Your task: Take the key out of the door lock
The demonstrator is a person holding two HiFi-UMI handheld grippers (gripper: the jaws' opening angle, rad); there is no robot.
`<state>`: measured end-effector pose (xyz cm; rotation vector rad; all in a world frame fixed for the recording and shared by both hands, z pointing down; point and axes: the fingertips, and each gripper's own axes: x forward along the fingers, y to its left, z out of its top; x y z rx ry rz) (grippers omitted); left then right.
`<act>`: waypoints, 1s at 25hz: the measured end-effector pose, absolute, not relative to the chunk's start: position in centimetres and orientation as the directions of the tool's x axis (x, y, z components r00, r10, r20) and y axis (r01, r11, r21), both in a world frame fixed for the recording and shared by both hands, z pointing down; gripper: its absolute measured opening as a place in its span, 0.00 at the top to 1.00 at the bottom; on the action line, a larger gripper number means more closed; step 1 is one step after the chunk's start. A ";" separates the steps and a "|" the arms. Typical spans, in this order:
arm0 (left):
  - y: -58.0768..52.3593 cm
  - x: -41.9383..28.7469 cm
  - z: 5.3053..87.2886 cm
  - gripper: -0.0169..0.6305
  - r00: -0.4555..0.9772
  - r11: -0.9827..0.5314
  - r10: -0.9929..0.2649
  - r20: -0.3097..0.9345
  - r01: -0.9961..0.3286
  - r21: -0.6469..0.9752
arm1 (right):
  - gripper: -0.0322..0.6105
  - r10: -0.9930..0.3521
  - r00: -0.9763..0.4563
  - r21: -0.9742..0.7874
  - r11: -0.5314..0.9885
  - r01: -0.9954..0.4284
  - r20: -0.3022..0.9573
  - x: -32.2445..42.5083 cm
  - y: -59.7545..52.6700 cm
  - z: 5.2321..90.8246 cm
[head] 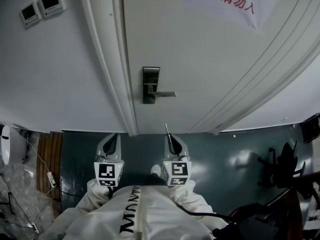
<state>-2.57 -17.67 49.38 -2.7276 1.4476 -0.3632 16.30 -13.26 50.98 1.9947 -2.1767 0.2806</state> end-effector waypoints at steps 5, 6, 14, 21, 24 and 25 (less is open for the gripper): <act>-12.7 -7.9 50.4 0.97 0.557 -0.580 -0.811 0.181 -0.806 -0.118 | 0.91 -0.967 -0.047 -0.019 0.044 -0.999 0.251 11.7 -7.8 50.9; -11.8 -8.9 50.8 0.97 0.556 -0.579 -0.811 0.184 -0.808 -0.111 | 0.91 -0.967 -0.043 -0.017 0.040 -0.999 0.250 10.8 -6.7 50.9; -5.2 -12.6 51.5 0.97 0.589 -0.610 -0.785 0.189 -0.788 -0.078 | 0.91 -0.965 -0.023 -0.010 0.021 -1.000 0.259 6.2 0.2 49.9; -1.7 -12.4 51.3 0.97 0.588 -0.609 -0.787 0.188 -0.789 -0.080 | 0.91 -0.970 -0.037 -0.019 0.033 -0.999 0.239 6.0 3.5 49.6; -1.2 -12.3 50.8 0.97 0.579 -0.599 -0.795 0.181 -0.795 -0.093 | 0.91 -0.972 -0.058 -0.017 0.056 -0.998 0.229 5.9 3.9 49.3; -1.0 -12.1 50.5 0.97 0.575 -0.595 -0.799 0.175 -0.798 -0.096 | 0.91 -0.972 -0.065 -0.016 0.062 -0.998 0.224 6.0 4.0 49.2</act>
